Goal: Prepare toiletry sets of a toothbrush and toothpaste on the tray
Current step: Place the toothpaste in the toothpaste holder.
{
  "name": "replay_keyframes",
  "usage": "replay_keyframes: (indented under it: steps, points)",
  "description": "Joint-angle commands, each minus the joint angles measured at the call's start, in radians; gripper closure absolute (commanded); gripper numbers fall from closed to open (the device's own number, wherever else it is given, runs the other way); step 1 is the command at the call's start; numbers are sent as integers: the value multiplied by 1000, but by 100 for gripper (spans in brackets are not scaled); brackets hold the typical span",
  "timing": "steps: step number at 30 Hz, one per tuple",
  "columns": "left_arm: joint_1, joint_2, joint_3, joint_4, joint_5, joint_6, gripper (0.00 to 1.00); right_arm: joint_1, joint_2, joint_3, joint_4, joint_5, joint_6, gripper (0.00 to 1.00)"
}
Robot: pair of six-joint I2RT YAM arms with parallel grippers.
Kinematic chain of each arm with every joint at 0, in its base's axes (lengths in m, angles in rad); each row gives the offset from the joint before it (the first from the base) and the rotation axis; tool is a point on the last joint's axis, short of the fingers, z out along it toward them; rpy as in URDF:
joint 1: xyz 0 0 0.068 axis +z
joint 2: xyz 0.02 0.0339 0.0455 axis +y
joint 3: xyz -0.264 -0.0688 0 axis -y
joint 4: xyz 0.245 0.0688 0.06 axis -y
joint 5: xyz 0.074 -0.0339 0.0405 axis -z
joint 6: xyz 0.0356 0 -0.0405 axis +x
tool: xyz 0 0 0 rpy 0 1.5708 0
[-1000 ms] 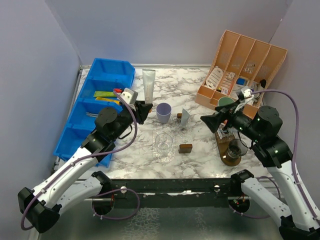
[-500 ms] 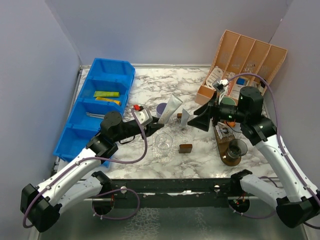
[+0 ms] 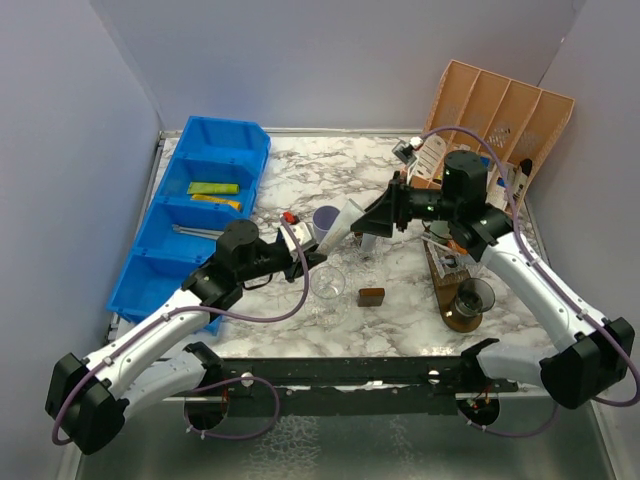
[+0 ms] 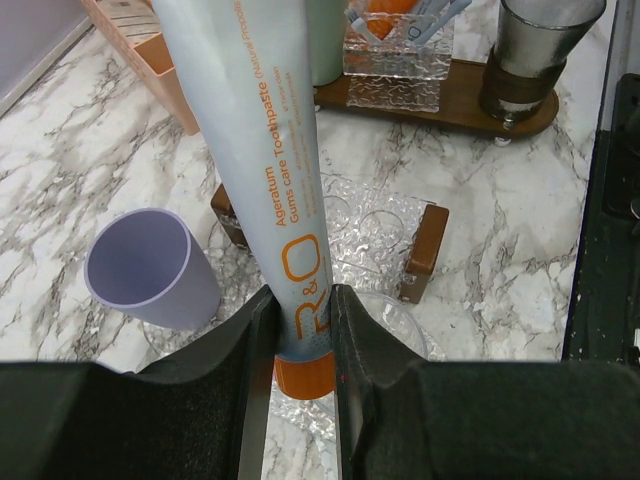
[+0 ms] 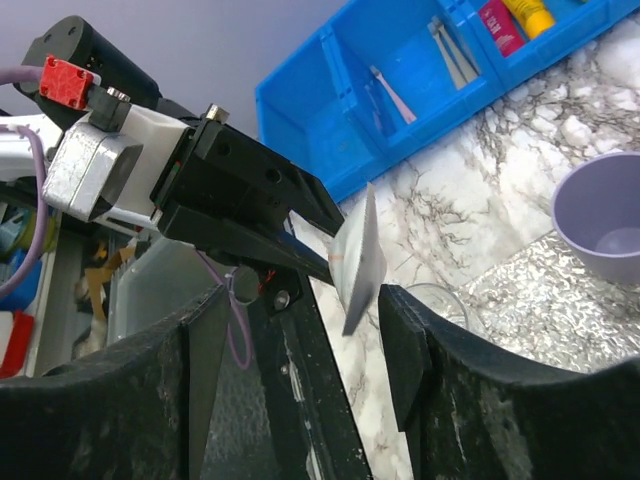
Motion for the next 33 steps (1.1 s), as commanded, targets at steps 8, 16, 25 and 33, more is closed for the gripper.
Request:
replay_keyframes:
  steps: [8, 16, 25, 33]
  points:
    - [-20, -35, 27, 7, -53, 25, 100, 68, 50, 45, 51, 150, -1, 64]
    - [-25, -33, 35, -5, -56, 25, 98, 68, 47, 6, 125, 197, 40, 94]
    - [-26, -97, 40, -61, -82, 97, 41, 68, -119, -67, 29, 323, -23, 99]
    - [-23, -208, -5, 2, -250, 74, 27, 69, -391, -133, -160, 508, -261, 99]
